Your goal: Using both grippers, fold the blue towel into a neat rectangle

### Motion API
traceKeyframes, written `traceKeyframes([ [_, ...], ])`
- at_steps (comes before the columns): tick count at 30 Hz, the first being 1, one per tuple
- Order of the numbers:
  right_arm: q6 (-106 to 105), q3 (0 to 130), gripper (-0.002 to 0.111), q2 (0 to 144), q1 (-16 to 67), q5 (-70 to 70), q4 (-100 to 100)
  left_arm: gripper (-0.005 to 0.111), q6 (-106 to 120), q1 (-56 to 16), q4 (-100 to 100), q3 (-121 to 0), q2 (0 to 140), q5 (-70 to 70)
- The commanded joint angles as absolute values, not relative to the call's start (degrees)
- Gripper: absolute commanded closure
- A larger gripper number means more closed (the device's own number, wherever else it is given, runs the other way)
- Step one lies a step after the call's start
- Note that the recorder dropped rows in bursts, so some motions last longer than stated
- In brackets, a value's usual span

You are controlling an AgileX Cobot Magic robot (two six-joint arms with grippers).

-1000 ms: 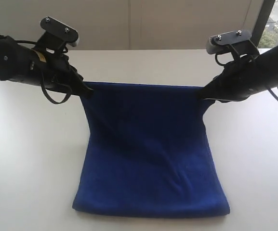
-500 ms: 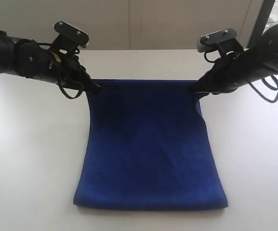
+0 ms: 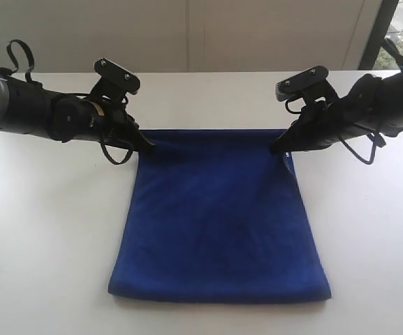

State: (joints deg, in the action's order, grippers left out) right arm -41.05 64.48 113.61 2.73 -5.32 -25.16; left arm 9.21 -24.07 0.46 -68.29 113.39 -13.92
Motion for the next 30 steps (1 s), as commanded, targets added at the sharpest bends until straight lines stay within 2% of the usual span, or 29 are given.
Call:
traceKeyframes([
  [1, -40.96, 64.66, 0.105, 114.77, 1.07, 0.85, -24.37, 0.107, 8.8, -22.43, 0.34, -68.16, 113.67, -13.25],
  [5, -40.76, 64.66, 0.084, 114.92, 1.07, 3.02, -24.37, 0.104, 8.8, -22.43, 0.34, -68.16, 113.67, -14.99],
  [9, -40.76, 64.66, 0.059, 114.81, 1.07, 5.19, -24.59, 0.08, 12.34, -22.43, 0.34, -68.16, 113.67, -15.34],
  [11, -40.76, 64.66, 0.052, 114.58, 1.07, 5.26, -24.59, 0.065, 14.05, -22.43, 0.34, -68.16, 113.67, -15.45],
  [13, -40.27, 64.66, 0.051, 114.01, 1.07, 3.86, -25.01, 0.053, 14.33, -22.43, 0.34, -68.16, 113.67, -16.59],
  [16, -38.16, 64.66, 0.054, 112.46, 1.07, 0.84, -25.01, 0.043, 14.33, -22.43, 0.34, -68.16, 113.67, -17.71],
  [22, -35.66, 66.05, 0.057, 108.8, 2.04, -8.96, -26.01, 0.042, 14.33, -22.43, 0.34, -68.16, 113.67, -19.83],
  [30, -34.73, 77.75, 0.057, 112.87, 2.26, -27.62, -41.52, 0.042, 14.33, -22.43, 0.34, -68.16, 113.67, -22.34],
])
